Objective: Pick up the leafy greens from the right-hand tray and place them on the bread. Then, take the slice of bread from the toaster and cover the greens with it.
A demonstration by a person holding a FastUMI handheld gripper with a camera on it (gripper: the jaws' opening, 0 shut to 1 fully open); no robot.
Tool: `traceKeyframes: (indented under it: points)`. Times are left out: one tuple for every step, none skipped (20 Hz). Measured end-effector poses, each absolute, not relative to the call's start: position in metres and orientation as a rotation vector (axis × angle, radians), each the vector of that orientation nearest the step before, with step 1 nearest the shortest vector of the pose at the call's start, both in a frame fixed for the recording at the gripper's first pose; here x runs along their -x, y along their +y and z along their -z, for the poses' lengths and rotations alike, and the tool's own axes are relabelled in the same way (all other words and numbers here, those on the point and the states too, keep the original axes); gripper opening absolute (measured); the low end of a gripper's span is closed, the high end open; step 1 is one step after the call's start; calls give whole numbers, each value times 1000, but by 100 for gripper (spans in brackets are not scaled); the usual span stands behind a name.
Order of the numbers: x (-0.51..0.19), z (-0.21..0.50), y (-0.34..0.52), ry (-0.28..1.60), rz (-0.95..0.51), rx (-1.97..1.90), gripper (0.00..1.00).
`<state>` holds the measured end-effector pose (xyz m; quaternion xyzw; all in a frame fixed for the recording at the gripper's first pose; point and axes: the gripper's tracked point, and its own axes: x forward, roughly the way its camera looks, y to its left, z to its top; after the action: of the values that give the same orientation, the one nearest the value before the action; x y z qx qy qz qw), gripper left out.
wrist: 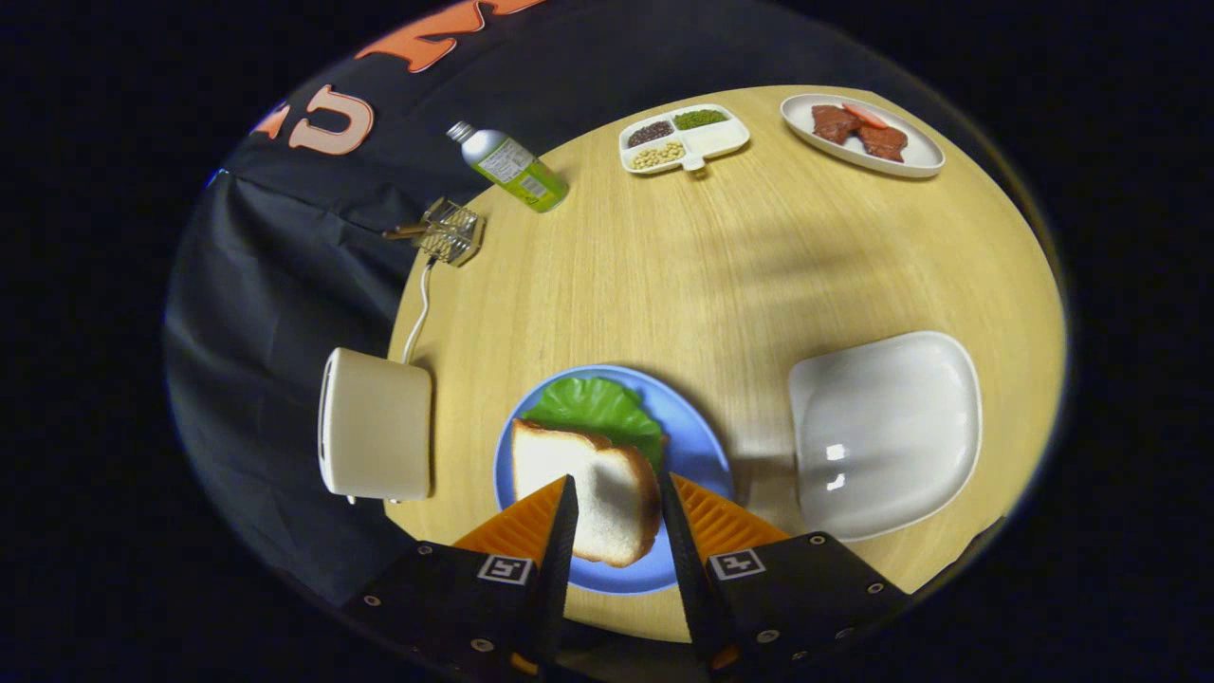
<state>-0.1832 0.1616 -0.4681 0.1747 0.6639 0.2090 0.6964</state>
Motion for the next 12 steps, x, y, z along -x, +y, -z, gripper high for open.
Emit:
traceKeyframes:
  points:
    - [176,464,157,1454,-456,-370,56]
    - [169,456,154,1422,-452,-353,57]
    - [158,446,150,1380,-452,-338,59]
    - [148,434,148,1334,-453,-321,60]
    - [136,421,147,1283,-457,-308,63]
    - [124,404,147,1228,-464,-295,64]
    - [110,386,147,1165,-469,-283,69]
    - [96,367,147,1097,-474,-268,70]
    - [85,344,147,1031,-479,-255,74]
    - [74,323,147,967,-481,-241,76]
    - [62,301,144,897,-480,-228,80]
    - [52,279,143,832,-474,-218,82]
